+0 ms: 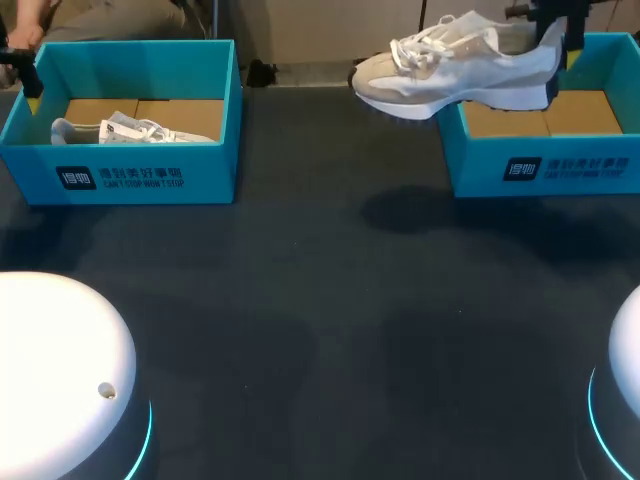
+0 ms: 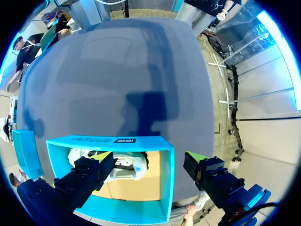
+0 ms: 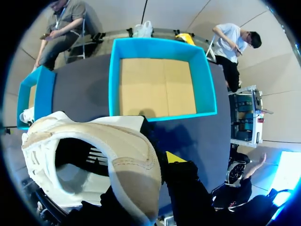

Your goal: Take the shoe out of the shoebox, open the shoe tongue, remove and reinsert the insole, then place the shoe into the shoebox

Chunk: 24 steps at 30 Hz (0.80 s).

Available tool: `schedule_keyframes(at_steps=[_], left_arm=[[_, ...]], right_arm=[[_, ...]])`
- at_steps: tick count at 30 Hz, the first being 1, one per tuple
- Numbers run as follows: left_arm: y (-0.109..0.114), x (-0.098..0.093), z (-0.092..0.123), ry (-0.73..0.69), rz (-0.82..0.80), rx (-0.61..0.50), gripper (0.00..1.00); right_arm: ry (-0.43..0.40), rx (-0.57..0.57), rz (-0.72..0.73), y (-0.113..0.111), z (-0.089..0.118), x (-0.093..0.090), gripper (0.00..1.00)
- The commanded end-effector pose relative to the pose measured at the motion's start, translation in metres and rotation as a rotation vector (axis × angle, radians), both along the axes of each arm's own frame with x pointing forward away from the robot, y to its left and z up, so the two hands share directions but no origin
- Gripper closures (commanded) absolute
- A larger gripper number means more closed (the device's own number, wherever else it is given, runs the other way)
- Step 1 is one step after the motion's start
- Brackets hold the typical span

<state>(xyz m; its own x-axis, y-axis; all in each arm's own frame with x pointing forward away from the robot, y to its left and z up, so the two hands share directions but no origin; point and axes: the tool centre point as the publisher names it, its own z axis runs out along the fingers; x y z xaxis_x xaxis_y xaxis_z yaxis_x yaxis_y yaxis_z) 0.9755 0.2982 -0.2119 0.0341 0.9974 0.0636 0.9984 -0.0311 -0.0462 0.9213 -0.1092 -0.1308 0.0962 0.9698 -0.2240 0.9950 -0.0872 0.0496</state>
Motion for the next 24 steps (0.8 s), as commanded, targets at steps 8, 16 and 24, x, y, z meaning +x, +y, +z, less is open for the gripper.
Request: schedule_keyframes(at_steps=[8,16,24], left_arm=[[0.000,-0.001,0.000,-0.002,0.000,0.002,0.00],[0.000,-0.001,0.000,-0.002,0.000,0.002,0.00],[0.000,-0.001,0.000,-0.002,0.000,0.002,0.00]], right_arm=[[-0.137,-0.075,0.053,0.007,-0.009,-0.014,1.00],[-0.119,-0.073,0.045,0.023,-0.046,-0.065,1.00],[-0.064,-0.041,-0.050,0.046,-0.078,-0.097,1.00]])
